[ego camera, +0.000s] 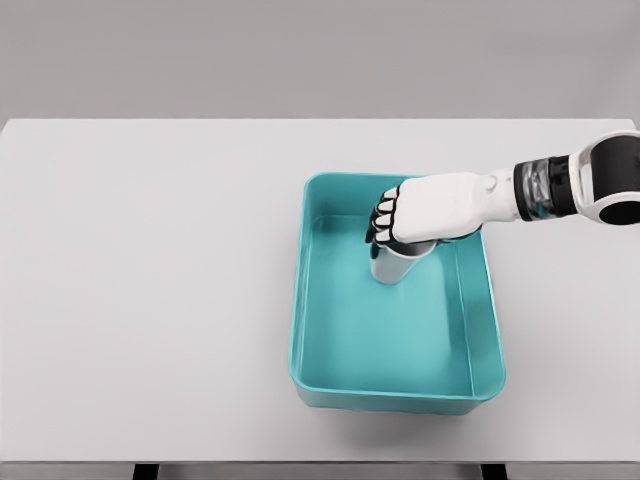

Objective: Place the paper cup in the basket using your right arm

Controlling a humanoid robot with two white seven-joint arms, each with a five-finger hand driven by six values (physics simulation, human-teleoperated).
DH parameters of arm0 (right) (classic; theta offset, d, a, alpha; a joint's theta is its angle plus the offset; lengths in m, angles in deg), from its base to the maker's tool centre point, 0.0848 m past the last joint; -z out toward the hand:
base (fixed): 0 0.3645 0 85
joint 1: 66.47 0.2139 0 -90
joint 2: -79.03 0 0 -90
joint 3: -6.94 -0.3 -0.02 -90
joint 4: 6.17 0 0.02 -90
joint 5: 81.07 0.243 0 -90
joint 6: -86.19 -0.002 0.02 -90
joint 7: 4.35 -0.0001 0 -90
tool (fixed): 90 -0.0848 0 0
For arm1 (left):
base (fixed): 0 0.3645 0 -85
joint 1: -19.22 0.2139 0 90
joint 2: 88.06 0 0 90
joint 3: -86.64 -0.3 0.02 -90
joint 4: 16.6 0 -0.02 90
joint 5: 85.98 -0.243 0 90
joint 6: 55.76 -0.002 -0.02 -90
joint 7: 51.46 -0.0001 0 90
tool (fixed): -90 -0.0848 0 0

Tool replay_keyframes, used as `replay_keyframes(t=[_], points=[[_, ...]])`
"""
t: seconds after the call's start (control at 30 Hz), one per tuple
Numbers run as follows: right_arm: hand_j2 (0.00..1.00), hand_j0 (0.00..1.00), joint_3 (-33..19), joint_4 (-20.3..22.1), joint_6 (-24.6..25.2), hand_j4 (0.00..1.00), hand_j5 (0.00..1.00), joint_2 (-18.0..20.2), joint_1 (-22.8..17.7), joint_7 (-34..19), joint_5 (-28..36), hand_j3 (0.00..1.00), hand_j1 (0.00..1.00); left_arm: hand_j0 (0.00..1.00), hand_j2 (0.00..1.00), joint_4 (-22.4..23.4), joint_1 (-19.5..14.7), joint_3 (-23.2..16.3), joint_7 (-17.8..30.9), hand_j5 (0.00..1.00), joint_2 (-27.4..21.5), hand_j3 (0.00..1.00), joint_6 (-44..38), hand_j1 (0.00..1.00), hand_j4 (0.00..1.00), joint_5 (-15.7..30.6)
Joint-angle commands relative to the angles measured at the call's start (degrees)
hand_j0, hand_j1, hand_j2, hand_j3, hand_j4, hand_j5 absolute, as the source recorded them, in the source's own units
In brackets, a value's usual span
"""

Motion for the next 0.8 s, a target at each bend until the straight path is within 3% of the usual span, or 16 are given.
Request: replay_keyframes(t=[0.0,0.07,0.53,0.77], points=[[0.95,0.95,-0.06,-0.02,0.09,0.95,0.95,0.00,0.00,0.03,0.28,0.95,0.95,1.00,1.00,-0.01,0.00,0.00,0.01,1.00,0.00,1.00,0.00,1.00,1.00,0.01],[1.00,1.00,-0.06,-0.02,0.09,1.00,1.00,-0.71,0.09,0.03,0.28,1.00,1.00,1.00,1.00,-0.01,0.00,0.00,0.01,1.00,0.00,1.00,0.00,1.00,1.00,-0.08],[1.00,1.00,-0.24,-0.02,0.09,1.00,1.00,-0.18,0.53,0.03,0.19,1.00,1.00,1.00,1.00,-0.01,0.00,0.00,0.01,1.00,0.00,1.00,0.00,1.00,1.00,0.01],[1.00,1.00,-2.43,-0.02,0.09,1.00,1.00,4.65,1.41,0.47,0.72,1.00,1.00,1.00,1.00,0.08,0.00,0.00,0.01,1.00,0.00,1.00,0.00,1.00,1.00,0.01]])
